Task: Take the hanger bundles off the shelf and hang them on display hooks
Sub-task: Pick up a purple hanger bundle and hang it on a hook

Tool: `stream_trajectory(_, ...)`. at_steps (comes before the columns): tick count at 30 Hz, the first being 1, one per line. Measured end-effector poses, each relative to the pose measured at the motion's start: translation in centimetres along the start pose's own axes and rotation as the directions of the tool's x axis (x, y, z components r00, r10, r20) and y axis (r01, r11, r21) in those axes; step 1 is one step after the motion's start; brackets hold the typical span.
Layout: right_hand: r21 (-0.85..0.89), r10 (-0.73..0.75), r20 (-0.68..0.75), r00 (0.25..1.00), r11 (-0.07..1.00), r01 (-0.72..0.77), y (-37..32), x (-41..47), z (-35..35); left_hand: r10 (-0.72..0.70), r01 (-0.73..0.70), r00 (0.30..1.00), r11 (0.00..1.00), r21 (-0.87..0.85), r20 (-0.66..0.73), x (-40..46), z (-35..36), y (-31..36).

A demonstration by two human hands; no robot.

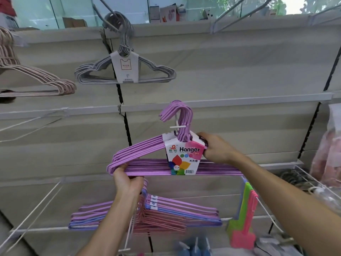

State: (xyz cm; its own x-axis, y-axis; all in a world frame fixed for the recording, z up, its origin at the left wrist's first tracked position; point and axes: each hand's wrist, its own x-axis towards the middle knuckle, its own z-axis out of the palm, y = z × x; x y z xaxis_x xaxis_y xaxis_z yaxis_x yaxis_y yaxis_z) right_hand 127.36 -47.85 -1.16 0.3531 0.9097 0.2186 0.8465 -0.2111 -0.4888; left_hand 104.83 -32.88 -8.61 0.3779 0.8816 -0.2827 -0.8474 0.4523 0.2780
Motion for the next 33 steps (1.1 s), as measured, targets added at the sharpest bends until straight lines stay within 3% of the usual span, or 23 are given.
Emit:
stream_trajectory(21, -0.213, 0.036, 0.067, 0.997, 0.977, -0.021, 3.5, 7.8, 2.8, 0.133, -0.125, 0.990, 0.984, 0.130, -0.050, 8.7, -0.4, -3.0)
stream_trajectory(33, -0.122, 0.057, 0.033, 0.998, 0.991, -0.052, 4.0, 7.7, 5.2, -0.064, 0.081, 0.993, 0.980, 0.179, -0.100, 7.2, 1.4, -4.2)
